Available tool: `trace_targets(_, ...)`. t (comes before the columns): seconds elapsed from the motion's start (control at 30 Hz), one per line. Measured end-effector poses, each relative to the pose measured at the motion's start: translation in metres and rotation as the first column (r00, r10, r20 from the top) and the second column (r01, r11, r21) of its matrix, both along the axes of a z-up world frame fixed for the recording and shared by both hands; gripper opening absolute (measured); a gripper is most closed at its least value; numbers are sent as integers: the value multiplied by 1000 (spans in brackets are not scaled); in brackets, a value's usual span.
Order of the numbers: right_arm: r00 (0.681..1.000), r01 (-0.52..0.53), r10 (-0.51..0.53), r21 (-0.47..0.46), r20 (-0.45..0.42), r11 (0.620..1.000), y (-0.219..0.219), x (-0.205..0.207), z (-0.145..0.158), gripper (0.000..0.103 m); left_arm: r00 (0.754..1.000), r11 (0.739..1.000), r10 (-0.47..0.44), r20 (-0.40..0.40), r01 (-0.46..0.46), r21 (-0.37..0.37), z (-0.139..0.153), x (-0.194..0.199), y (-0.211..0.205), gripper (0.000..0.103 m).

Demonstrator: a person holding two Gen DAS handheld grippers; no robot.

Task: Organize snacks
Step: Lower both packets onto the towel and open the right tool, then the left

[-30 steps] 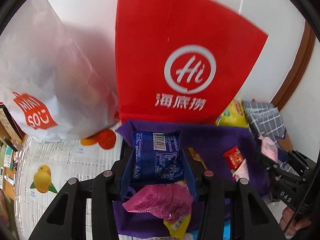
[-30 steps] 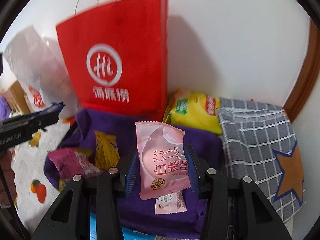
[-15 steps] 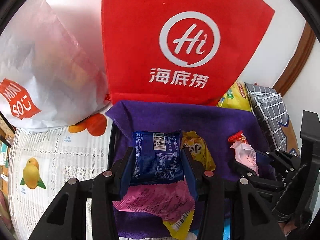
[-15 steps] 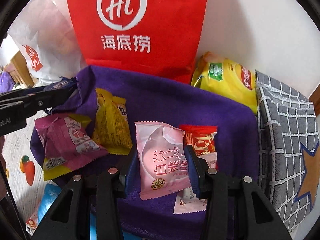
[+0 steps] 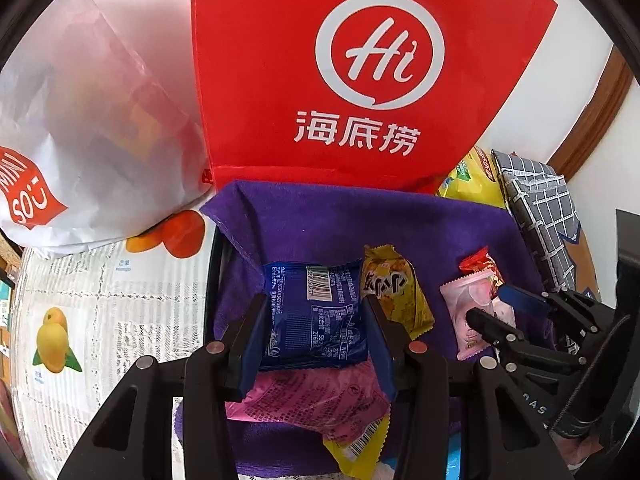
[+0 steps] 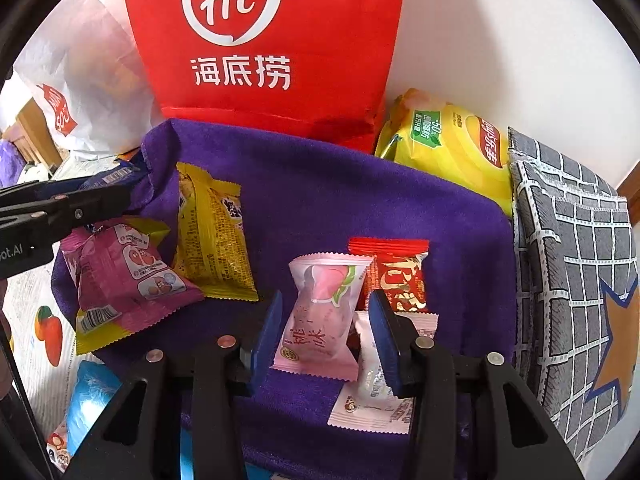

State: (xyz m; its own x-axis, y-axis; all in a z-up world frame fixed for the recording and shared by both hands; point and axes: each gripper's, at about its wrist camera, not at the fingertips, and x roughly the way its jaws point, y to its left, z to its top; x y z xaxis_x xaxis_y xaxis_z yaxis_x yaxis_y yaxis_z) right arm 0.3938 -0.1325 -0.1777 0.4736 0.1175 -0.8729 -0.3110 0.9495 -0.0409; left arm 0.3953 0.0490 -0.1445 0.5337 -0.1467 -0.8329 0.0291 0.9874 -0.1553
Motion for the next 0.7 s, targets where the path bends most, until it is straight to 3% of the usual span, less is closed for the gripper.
trace_targets(0.13,1000,4,-5,37,13,999,-5,-1,12,46,1000,1000,-11,-2,11,2,-1,0,0,44)
trace_targets(0.37,999,6,-9,52,54,999,-9,-5,28,60,1000,1000,-15,-5,15,-2,-4,3,-1,45)
trace_targets(0.7,995,35,-41,68,88,997,-17,-5,42,70,999,999,-46,6,46,-6,0,1,-5,46)
